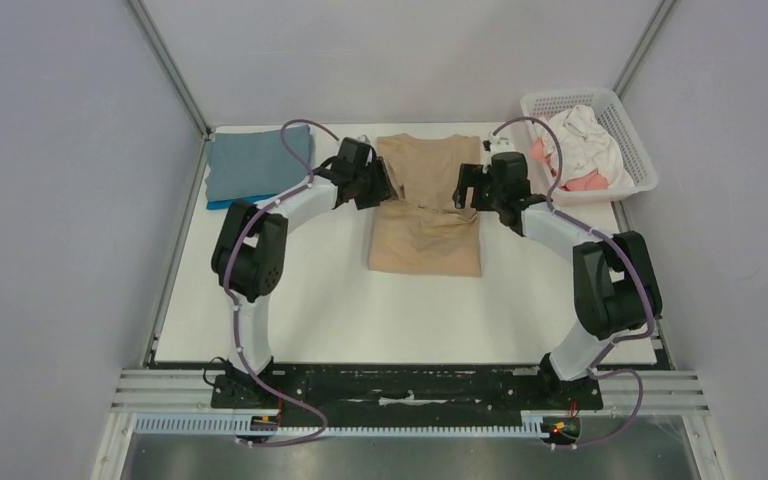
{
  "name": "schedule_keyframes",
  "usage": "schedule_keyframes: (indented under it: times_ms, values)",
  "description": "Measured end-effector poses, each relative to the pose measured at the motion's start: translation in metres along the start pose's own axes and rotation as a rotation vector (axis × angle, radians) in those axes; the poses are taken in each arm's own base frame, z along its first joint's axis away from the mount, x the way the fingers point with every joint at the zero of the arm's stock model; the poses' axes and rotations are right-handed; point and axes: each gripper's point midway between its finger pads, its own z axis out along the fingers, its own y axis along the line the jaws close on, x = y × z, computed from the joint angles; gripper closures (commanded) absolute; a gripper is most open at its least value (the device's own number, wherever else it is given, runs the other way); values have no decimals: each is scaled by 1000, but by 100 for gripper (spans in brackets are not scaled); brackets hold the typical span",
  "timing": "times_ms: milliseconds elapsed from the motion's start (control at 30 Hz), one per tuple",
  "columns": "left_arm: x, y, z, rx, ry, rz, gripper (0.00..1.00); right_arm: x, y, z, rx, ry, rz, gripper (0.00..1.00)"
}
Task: Fold and stack the t-shirts
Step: Fold the folded rectangular tshirt in 1/3 of the way
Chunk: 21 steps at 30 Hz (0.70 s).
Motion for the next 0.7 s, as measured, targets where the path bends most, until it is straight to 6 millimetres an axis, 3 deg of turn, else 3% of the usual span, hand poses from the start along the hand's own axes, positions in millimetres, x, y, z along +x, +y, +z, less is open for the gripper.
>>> schedule_keyframes:
  times_ms: [33,167,267,333,433,533,567,633,700]
  values:
    - [-5,-3,-2,3,-9,7,21,-9,1,0,-1,-16,3,2]
    - [-25,-14,-18,20,-68,31,19,-36,6,-17,-28,-98,-11,2]
    - [-26,-18,-45,41,-100,35,19,-29,18,-42,-104,-132,-17,2]
    - [-21,-17,-64,55,-116,37,18,-11,30,-58,-198,-126,-27,2]
    - [-1,-5,-88,60,-119,36,18,23,51,-67,-315,-67,-46,2]
    - [27,13,-97,47,-93,23,17,58,74,-69,-403,22,-82,2]
    - [58,34,-97,25,-39,-6,17,70,85,-62,-437,60,-104,2]
    - [68,41,-96,17,-17,-17,17,75,83,-56,-422,85,-105,2]
    - [83,51,-97,6,10,-33,16,64,84,-35,-404,98,-109,2]
